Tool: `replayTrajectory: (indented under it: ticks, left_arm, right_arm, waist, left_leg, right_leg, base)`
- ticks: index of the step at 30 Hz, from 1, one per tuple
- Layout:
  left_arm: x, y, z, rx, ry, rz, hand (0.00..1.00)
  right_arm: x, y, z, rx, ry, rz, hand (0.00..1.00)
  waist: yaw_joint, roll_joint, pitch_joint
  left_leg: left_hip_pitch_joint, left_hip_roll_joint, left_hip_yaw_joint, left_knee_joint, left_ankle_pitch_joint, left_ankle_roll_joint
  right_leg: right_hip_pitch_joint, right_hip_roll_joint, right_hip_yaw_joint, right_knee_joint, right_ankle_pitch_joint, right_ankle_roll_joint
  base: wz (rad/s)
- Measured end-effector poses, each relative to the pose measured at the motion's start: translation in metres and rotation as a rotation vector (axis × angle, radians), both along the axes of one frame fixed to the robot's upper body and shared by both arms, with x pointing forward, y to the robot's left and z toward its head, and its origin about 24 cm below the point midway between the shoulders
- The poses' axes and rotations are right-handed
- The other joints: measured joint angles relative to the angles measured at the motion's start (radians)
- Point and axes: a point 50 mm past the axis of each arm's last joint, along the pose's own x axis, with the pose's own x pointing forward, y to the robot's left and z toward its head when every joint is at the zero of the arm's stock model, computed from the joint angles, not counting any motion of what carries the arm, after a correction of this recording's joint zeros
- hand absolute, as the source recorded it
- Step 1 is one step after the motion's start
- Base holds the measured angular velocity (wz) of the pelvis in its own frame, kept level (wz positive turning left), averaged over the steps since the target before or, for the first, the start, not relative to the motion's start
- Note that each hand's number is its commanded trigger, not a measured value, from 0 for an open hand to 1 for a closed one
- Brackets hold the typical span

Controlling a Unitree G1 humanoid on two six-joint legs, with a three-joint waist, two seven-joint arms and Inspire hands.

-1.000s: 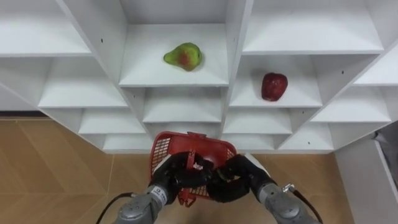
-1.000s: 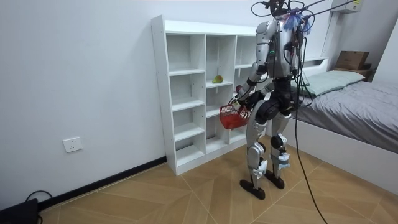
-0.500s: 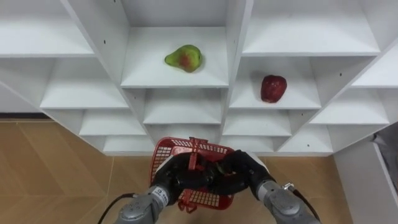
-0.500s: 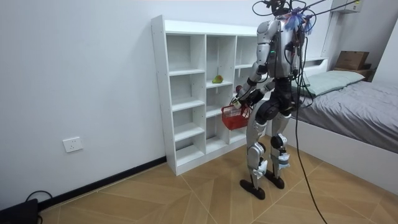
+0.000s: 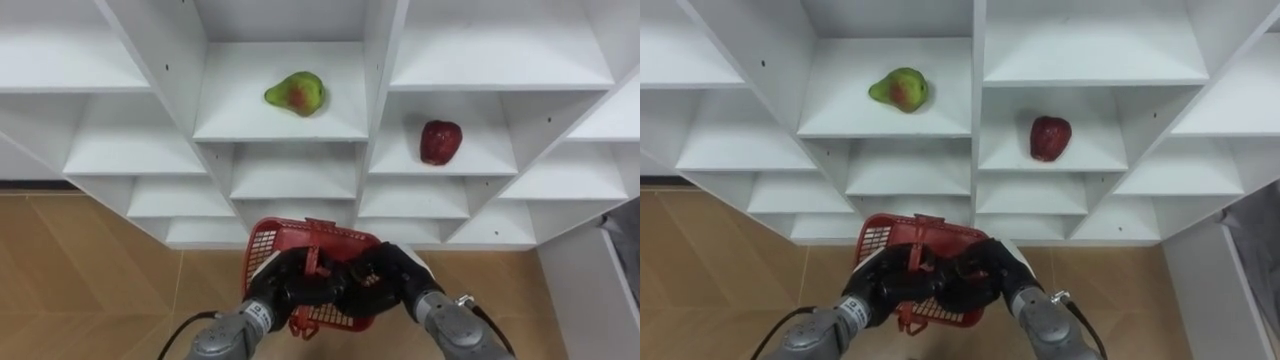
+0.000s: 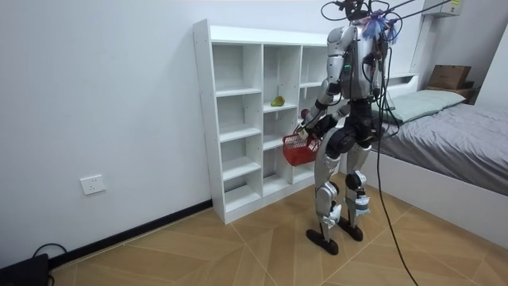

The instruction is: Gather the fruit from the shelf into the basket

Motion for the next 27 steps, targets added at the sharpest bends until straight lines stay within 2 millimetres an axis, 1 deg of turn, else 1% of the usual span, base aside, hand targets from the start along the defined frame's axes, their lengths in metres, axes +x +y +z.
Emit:
replayTrajectory:
  ticks: [3, 15, 20, 25, 27]
  left_arm:
    - [-0.0005, 0.0028, -0.0005, 0.008, 0.001, -0.002, 1.0]
    - [-0.0025, 0.0009, -0.0015, 0.005, 0.008, -0.028, 1.0]
    - [-0.0026, -0.0005, -0.0014, 0.001, 0.009, -0.028, 1.0]
    - [-0.0029, -0.0006, -0.0017, 0.001, 0.011, -0.028, 1.0]
    - [-0.003, -0.0004, -0.0019, 0.001, 0.014, -0.029, 1.0]
  right_arm:
    - [-0.0013, -0.0011, -0.0017, -0.004, 0.009, -0.002, 0.0]
    - [-0.0002, 0.003, -0.0009, 0.007, 0.006, 0.001, 0.0]
    - [-0.0003, 0.0031, -0.001, 0.008, 0.007, 0.002, 0.0]
    - [-0.0005, 0.0029, -0.0011, 0.007, 0.007, 0.001, 0.0]
    - [-0.0005, 0.0029, -0.0011, 0.007, 0.007, 0.001, 0.0]
  waist:
    - [0.0, 0.0, 0.0029]
    - [0.0, 0.001, 0.0022]
    - [0.0, 0.006, 0.0026]
    - [0.0, 0.018, 0.0018]
    - [0.0, 0.02, 0.0013]
  left_leg:
    - [-0.001, 0.0, 0.0, 0.0, 0.0, 0.0]
    - [-0.003, 0.0, -0.001, -0.005, 0.0, 0.0]
    - [-0.001, 0.0, -0.001, -0.007, 0.0, 0.0]
    - [0.0, 0.0, -0.001, -0.007, 0.0, -0.001]
    - [0.0, 0.0, -0.001, -0.007, 0.0, -0.001]
  right_leg:
    - [-0.001, 0.0, 0.0, -0.004, 0.0, 0.0]
    - [0.0, 0.001, 0.0, -0.01, 0.0, 0.0]
    - [0.0, 0.002, 0.0, -0.007, 0.0, 0.0]
    - [-0.001, 0.001, 0.0, -0.002, 0.0, 0.0]
    - [-0.001, 0.001, 0.0, -0.002, 0.0, 0.0]
  base:
    - [0.0]
    - [0.0]
    - [0.0]
    - [0.0]
    - [0.0]
